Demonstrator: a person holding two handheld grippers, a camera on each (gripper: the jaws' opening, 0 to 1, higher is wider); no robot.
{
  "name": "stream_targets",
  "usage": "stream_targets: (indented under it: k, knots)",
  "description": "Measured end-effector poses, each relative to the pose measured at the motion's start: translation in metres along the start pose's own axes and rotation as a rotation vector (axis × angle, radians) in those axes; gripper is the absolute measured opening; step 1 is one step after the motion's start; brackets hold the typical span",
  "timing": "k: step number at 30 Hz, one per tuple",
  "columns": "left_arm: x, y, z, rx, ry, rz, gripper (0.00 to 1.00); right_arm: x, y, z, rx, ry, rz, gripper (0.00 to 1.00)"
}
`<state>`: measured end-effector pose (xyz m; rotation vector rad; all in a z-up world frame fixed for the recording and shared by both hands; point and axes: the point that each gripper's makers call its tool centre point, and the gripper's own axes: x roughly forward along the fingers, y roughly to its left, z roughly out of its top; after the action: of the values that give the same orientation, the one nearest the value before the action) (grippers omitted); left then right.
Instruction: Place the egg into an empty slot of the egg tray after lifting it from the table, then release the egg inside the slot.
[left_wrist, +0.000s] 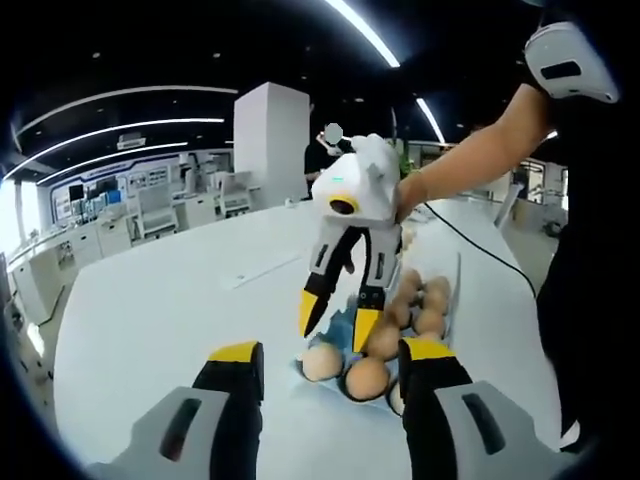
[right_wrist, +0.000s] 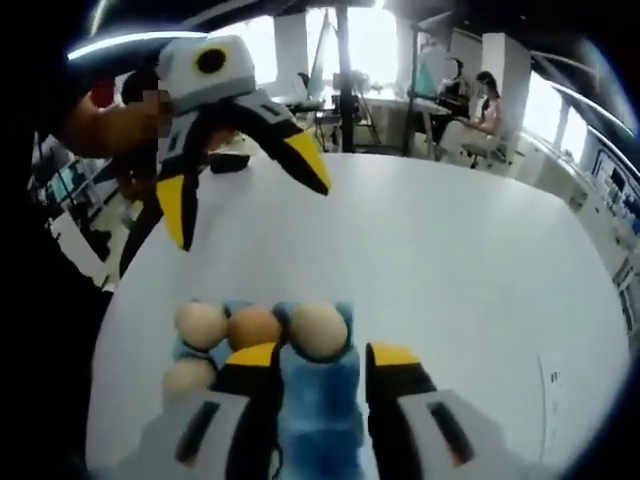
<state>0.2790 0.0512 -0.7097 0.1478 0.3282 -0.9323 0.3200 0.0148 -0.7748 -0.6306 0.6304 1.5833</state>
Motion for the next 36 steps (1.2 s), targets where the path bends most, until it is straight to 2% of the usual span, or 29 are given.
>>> stream_targets:
  k: [4, 6, 10, 20, 29, 32, 36]
  knots:
    - [0.002, -0.002, 0.003, 0.006, 0.001, -0.005, 0.54, -0.019, -0.011, -0.009, 0.073, -0.044, -0.051, 0.33]
    - [0.003, -0.003, 0.005, 0.01, -0.003, -0.008, 0.54, -0.027, -0.015, -0.016, 0.078, -0.047, -0.08, 0.33]
    - [0.005, -0.004, 0.005, 0.016, 0.007, -0.013, 0.54, -0.04, -0.013, -0.036, 0.114, -0.029, -0.093, 0.33]
    - [0.007, -0.003, 0.009, 0.023, 0.005, -0.018, 0.54, -0.07, -0.014, -0.068, 0.16, -0.022, -0.146, 0.32]
    - [0.008, -0.004, 0.011, 0.027, 0.002, -0.021, 0.54, -0.111, -0.015, -0.117, 0.219, 0.043, -0.215, 0.31]
    - [0.008, -0.005, 0.012, 0.026, 0.005, -0.023, 0.54, -0.124, -0.016, -0.129, 0.23, 0.061, -0.235, 0.31]
    - [0.009, -0.005, 0.012, 0.026, 0.006, -0.024, 0.54, -0.133, -0.018, -0.137, 0.239, 0.068, -0.255, 0.31]
